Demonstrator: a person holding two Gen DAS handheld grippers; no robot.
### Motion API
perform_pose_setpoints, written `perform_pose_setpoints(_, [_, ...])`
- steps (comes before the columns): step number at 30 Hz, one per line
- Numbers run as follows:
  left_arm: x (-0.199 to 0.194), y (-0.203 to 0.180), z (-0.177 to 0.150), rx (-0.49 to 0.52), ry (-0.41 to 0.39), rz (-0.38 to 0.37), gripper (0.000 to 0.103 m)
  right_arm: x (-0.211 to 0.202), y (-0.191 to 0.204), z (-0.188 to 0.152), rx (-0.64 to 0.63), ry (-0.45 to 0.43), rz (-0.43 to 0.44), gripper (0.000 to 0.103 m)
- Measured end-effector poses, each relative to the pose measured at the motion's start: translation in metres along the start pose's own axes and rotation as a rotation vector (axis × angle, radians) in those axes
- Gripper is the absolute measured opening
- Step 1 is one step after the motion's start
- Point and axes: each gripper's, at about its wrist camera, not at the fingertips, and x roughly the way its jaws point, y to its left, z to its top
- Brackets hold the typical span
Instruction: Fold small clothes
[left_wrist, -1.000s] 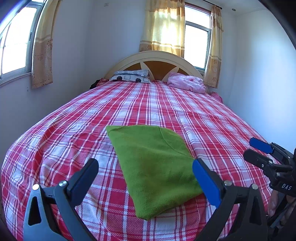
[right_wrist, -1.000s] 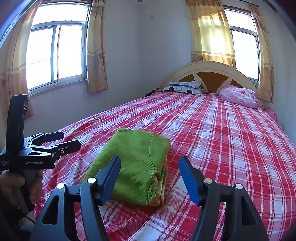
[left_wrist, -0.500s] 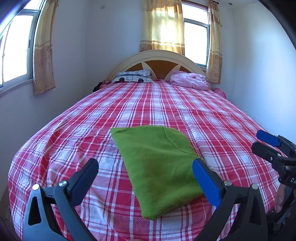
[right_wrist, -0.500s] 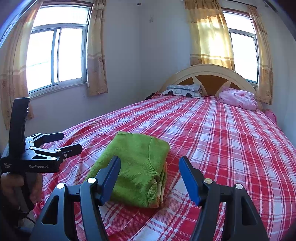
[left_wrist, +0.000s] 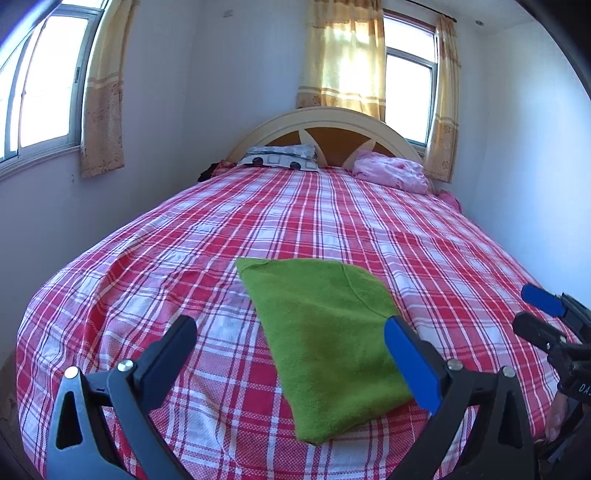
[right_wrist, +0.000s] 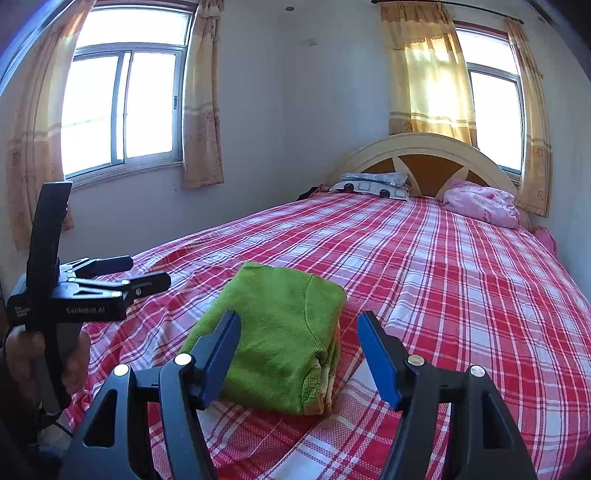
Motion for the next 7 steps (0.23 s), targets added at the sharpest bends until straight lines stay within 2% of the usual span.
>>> perform_pose_setpoints(7, [-0.0011, 0.007, -0.0016, 0.007, -0.037, 0.024, 0.103, 0.0025, 0.0, -0.0003, -0.005, 0.007, 0.003, 0.066])
